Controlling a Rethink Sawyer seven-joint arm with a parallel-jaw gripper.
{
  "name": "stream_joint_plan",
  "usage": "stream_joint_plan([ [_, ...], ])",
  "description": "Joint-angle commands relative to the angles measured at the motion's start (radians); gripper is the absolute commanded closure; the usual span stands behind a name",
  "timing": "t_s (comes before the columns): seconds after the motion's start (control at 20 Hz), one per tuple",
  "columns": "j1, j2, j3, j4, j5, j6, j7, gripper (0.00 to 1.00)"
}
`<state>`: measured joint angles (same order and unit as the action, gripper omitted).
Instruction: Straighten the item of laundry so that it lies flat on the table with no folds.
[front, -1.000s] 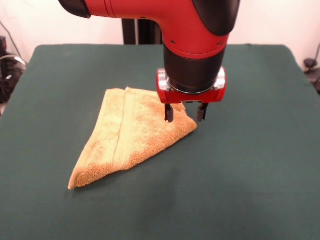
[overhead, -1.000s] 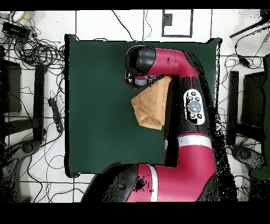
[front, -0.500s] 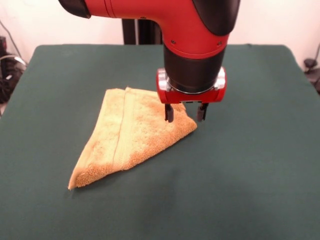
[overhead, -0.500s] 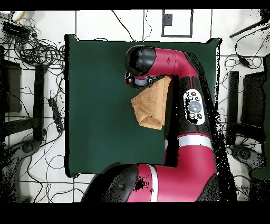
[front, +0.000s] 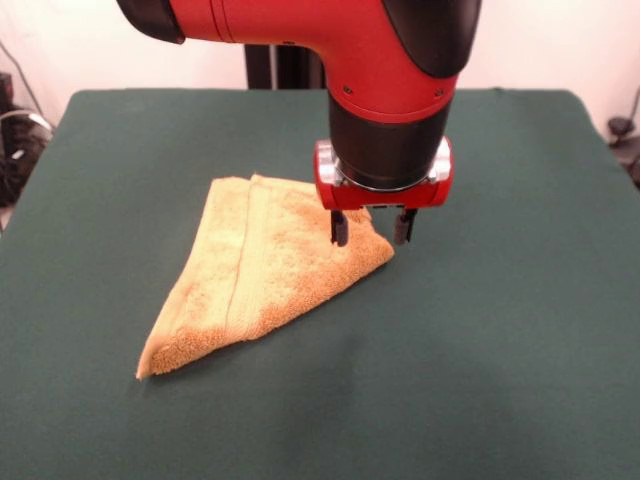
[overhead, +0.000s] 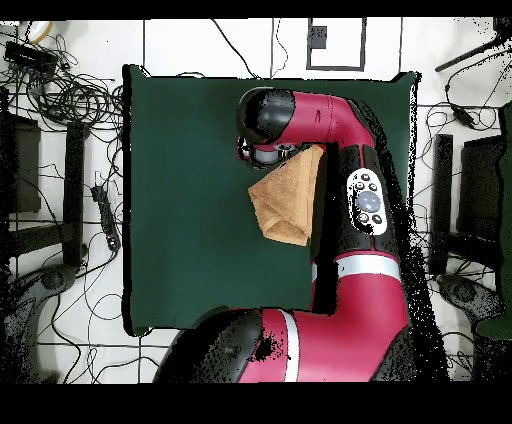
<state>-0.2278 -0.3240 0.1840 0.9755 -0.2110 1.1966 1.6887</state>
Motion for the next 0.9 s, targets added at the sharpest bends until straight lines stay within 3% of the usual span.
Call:
stream_joint_plan([
  [0.05,0.043,0.066,0.065,0.036,-0.009,-0.013,-0.003,0.0],
  [0.9,0.043,0.095,0.067,0.021,-0.015,-0.031,0.0,0.0],
])
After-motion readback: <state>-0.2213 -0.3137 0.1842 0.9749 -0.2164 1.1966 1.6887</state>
